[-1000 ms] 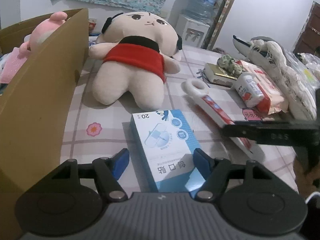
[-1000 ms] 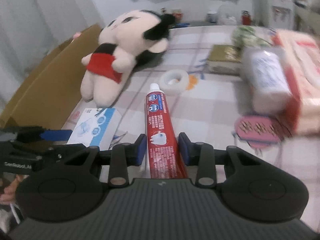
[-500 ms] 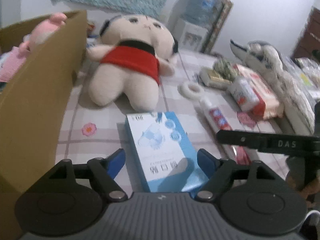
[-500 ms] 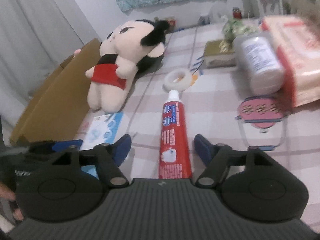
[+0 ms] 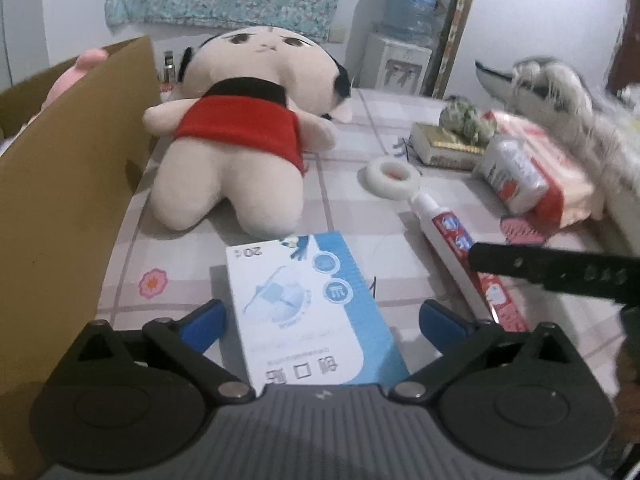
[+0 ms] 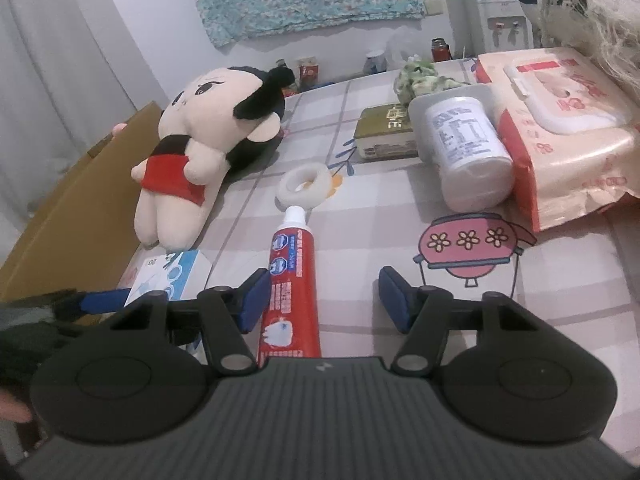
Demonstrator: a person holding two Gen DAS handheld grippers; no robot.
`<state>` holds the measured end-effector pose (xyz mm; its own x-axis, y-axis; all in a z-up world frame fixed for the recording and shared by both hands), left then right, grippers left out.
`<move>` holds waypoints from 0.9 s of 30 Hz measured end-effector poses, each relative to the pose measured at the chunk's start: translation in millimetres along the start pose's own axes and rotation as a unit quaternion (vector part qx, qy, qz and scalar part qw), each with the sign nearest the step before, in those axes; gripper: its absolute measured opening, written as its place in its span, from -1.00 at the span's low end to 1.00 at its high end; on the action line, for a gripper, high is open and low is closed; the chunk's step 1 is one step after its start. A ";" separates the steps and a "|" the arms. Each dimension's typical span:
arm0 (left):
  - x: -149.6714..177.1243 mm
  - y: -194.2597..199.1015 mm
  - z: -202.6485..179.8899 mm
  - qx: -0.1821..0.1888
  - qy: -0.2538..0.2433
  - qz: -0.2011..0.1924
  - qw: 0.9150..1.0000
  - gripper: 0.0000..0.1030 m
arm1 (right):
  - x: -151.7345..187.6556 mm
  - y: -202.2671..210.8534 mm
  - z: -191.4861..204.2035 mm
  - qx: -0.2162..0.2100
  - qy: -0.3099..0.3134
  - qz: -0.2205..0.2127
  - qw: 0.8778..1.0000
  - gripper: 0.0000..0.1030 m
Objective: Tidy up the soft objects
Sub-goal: 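Grasp the red toothpaste tube with the right tool while the left tool grasps the bandage box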
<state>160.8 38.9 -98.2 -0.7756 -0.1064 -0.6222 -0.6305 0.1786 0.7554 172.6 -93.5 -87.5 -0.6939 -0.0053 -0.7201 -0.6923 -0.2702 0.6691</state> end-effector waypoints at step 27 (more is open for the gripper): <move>-10.9 26.3 20.4 -0.016 0.061 -0.078 0.995 0.54 | 0.4 -15.0 37.7 -0.022 0.076 0.017 0.997 0.37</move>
<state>153.3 64.8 -75.7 -0.6652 -0.2481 -0.7042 -0.7425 0.1206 0.6589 175.3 -53.1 -90.8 -0.6771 -0.1598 -0.7184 -0.6568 -0.3090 0.6878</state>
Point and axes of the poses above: each gripper's, at about its wrist camera, not at the fingertips, and y roughly against the way its jaws point, z to its left, x to its underside, the point moved 8 cm from there along -y, roughly the way its jaws point, and after that the axes turned 12 degrees about y, right-handed, at the moved point
